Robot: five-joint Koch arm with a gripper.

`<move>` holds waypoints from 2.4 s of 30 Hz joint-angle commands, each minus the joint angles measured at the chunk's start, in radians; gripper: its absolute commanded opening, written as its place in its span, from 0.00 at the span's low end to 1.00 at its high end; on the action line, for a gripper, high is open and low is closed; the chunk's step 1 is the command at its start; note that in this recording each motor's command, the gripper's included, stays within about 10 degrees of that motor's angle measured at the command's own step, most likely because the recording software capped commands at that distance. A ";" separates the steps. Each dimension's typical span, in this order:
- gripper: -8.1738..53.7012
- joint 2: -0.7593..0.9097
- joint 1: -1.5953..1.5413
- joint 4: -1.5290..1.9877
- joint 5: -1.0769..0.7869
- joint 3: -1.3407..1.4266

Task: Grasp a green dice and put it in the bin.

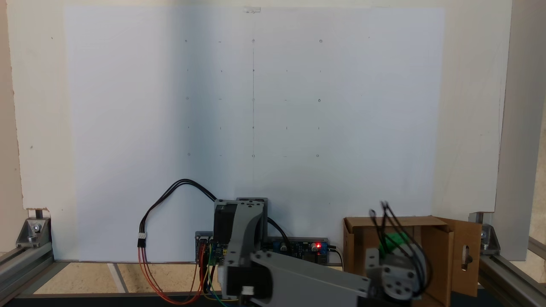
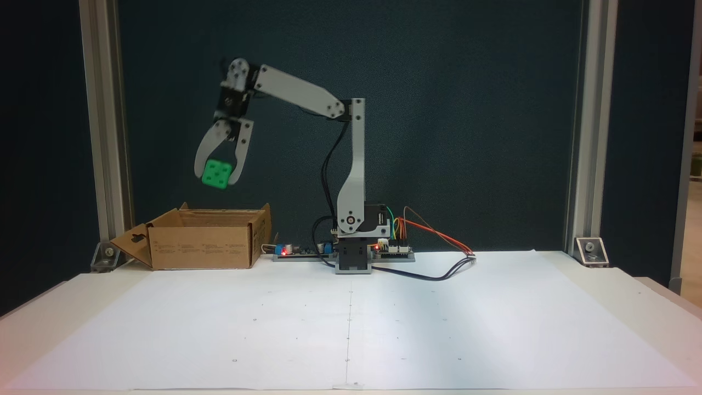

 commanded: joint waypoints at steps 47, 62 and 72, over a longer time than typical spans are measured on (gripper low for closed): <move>0.85 0.350 -1.402 -0.670 0.433 0.502; 0.86 0.724 -1.597 -1.359 0.433 1.197; 0.84 0.819 -1.595 -1.788 0.426 1.483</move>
